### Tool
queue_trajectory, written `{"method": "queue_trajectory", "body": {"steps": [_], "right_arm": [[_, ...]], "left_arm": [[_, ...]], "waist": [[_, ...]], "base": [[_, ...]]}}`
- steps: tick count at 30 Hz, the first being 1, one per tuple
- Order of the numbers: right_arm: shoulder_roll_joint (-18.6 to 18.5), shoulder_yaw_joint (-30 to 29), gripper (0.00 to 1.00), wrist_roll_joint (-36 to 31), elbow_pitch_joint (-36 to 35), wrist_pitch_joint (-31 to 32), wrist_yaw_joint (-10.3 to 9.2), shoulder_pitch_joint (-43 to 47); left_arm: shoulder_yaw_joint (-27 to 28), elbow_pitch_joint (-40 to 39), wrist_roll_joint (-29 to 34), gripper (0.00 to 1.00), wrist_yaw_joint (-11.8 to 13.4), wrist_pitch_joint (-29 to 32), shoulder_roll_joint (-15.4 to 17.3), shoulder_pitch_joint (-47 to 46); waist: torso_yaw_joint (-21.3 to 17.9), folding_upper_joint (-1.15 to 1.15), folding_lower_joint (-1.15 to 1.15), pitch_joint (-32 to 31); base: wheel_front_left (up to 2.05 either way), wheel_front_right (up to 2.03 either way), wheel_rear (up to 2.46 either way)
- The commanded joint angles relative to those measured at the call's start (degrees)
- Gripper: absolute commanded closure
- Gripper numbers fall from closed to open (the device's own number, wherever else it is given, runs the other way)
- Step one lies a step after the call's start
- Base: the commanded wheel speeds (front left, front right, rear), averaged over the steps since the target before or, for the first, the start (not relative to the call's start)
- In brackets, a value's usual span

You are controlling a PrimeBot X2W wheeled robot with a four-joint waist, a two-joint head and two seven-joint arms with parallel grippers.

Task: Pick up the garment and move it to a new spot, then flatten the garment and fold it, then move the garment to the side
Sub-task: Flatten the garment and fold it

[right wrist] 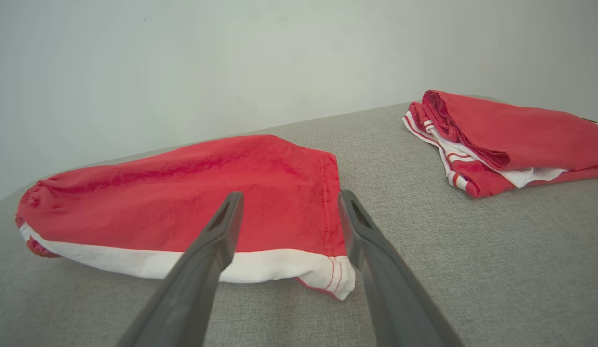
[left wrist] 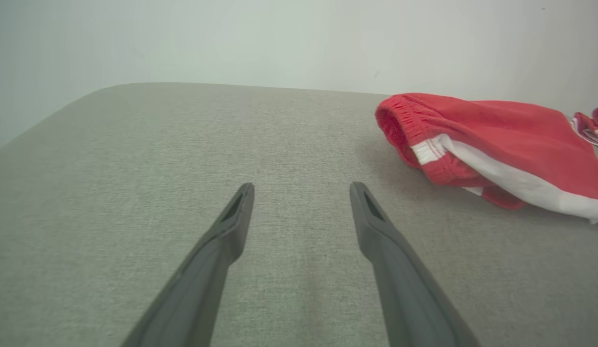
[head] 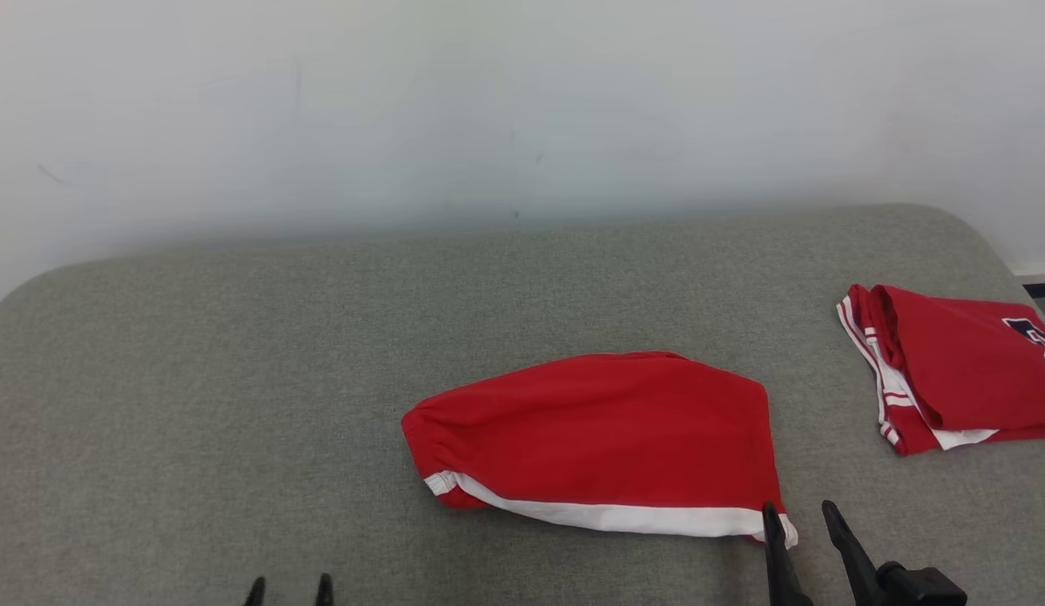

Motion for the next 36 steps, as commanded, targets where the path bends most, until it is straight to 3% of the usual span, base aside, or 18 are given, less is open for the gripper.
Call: {"method": "queue_trajectory", "body": {"steps": [1, 9, 18, 36], "right_arm": [[0.14, 0.07, 0.0, -0.51, 0.05, 0.26, -0.13, -0.41], [0.14, -0.1, 0.0, -2.57, 0.93, 2.53, -0.13, -1.63], [0.14, 1.52, 0.0, -1.83, 1.35, 2.08, -0.13, -3.19], [0.14, 2.11, 0.0, -1.95, 1.75, 1.55, -0.13, -4.41]], "left_arm": [[-0.72, 0.94, 0.48, 0.0, -0.19, -0.16, 0.04, -0.88], [-8.33, 14.1, -5.61, 0.0, -0.98, 0.34, 0.87, -12.21], [-15.02, 20.99, -15.65, 0.0, -1.03, 0.43, 4.02, -21.08], [-25.58, 21.14, -29.13, 0.0, -0.98, -0.09, 9.23, -24.24]], "waist": [[-0.51, 0.0, 0.0, 0.3], [-3.53, 0.0, 0.0, 2.12], [-6.86, 0.0, 0.0, 4.68], [-7.91, 0.0, 0.0, 4.73]], "base": [[0.0, 0.0, 0.0], [0.0, 0.0, 0.0], [0.0, 0.0, 0.0], [0.0, 0.0, 0.0]]}}
